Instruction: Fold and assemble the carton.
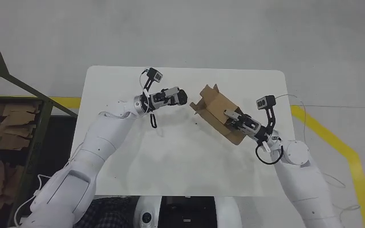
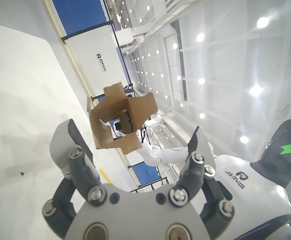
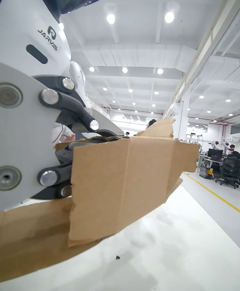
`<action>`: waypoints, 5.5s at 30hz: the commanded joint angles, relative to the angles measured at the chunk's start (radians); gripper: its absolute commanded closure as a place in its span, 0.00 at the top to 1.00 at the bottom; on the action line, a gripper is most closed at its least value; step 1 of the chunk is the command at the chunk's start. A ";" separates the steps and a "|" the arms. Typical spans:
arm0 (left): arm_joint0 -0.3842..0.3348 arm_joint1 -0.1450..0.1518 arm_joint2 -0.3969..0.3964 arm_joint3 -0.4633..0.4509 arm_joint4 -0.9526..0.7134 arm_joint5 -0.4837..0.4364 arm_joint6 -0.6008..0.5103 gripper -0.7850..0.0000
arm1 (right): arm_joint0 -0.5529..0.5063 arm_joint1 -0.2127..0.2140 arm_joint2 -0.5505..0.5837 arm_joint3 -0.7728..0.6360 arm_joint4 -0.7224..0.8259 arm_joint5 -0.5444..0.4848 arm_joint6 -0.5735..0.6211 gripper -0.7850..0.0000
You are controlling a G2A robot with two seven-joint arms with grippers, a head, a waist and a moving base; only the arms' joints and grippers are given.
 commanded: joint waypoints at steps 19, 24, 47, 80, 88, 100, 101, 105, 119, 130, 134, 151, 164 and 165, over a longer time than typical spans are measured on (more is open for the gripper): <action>0.011 -0.020 0.048 -0.031 -0.044 0.158 -0.158 1.00 | 0.030 0.016 0.001 0.033 -0.011 -0.040 0.178 0.00; 0.026 -0.016 0.047 -0.059 -0.026 0.181 -0.180 1.00 | 0.041 0.016 -0.006 0.045 0.000 -0.042 0.184 0.00; 0.038 -0.034 0.030 -0.094 -0.088 0.234 -0.233 1.00 | 0.044 0.020 -0.033 0.053 0.007 -0.054 0.185 0.00; 0.042 -0.048 -0.014 -0.084 -0.072 0.228 -0.227 1.00 | 0.030 0.031 -0.025 0.049 0.057 -0.057 0.190 0.00; 0.069 -0.042 -0.048 -0.106 -0.081 0.232 -0.232 1.00 | 0.029 0.029 0.001 0.079 0.124 -0.055 0.116 0.00; 0.067 -0.046 -0.049 -0.112 -0.056 0.227 -0.226 1.00 | 0.036 0.016 -0.026 0.085 -0.009 -0.042 -0.126 0.00; 0.066 -0.047 -0.048 -0.111 -0.052 0.224 -0.224 1.00 | 0.035 0.014 -0.034 0.079 -0.025 -0.038 -0.142 0.00; 0.060 -0.050 -0.045 -0.107 -0.051 0.220 -0.220 1.00 | 0.034 0.009 -0.062 0.057 -0.076 -0.022 -0.178 0.00; 0.053 -0.053 -0.056 -0.093 -0.046 0.198 -0.198 1.00 | 0.018 0.015 -0.082 0.015 -0.134 -0.033 -0.068 0.00; 0.060 -0.055 -0.054 -0.098 -0.036 0.191 -0.191 1.00 | 0.014 0.019 -0.086 0.002 -0.115 -0.042 -0.012 0.00; 0.059 -0.057 -0.051 -0.096 -0.035 0.191 -0.191 1.00 | 0.017 0.017 -0.100 0.001 -0.117 -0.040 -0.010 0.00; 0.065 -0.050 -0.081 -0.098 -0.034 0.183 -0.183 1.00 | 0.018 0.024 -0.081 0.010 -0.057 -0.037 0.042 0.00; 0.057 -0.044 -0.119 -0.083 -0.051 0.152 -0.152 1.00 | 0.009 0.033 -0.091 0.014 0.022 -0.022 0.224 0.00; 0.056 -0.045 -0.118 -0.081 -0.050 0.152 -0.151 1.00 | 0.010 0.033 -0.096 0.015 0.025 -0.021 0.232 0.00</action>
